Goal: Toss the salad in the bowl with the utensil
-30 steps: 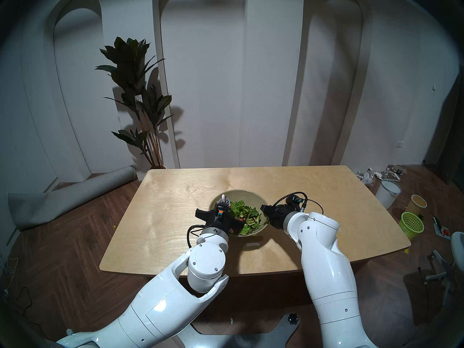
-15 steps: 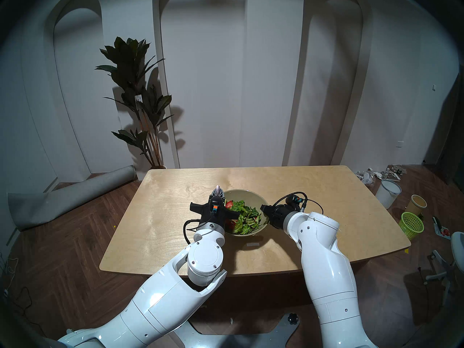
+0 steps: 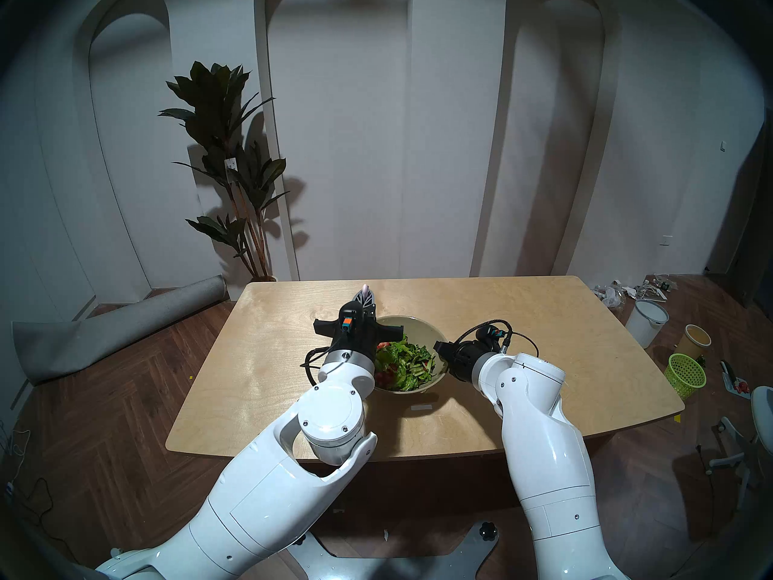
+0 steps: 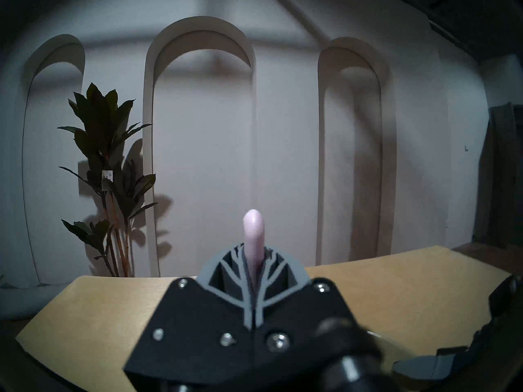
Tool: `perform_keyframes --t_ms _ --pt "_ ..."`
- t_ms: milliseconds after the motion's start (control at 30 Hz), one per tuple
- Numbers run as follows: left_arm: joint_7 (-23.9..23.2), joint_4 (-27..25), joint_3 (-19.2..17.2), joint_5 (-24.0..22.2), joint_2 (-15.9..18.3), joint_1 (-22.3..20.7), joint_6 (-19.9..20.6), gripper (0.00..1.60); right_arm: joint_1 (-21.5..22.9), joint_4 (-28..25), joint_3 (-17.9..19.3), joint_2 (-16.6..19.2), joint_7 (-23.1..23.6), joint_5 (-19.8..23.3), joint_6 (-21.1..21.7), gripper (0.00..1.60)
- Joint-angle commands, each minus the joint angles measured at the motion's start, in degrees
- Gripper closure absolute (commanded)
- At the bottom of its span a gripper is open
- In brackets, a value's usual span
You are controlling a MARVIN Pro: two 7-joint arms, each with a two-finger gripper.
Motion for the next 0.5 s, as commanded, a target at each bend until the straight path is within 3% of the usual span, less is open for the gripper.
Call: perform_keyframes --t_ms 0,167,333,467 --pt "-6.0 -6.66 -2.34 -7.74 2.36 1.14 0.24 1.6 0.43 -1.36 0.04 -0.01 0.11 0.09 -0.03 1.6" --pt "-11.55 -4.8 -2.12 -12.14 3.53 0.67 -2.47 1.6 0.4 -1.43 0.05 -0.02 0.08 0.1 0.0 1.6" --pt "-14.62 -0.64 0.18 -9.57 2.4 -0.84 -6.09 1.6 0.39 -1.44 0.05 -0.03 0.08 0.1 0.01 1.6" --pt "-15.25 1.62 1.68 -9.15 1.08 -2.19 -6.37 1.6 0.4 -1.44 0.05 -0.02 0.08 0.1 0.01 1.6"
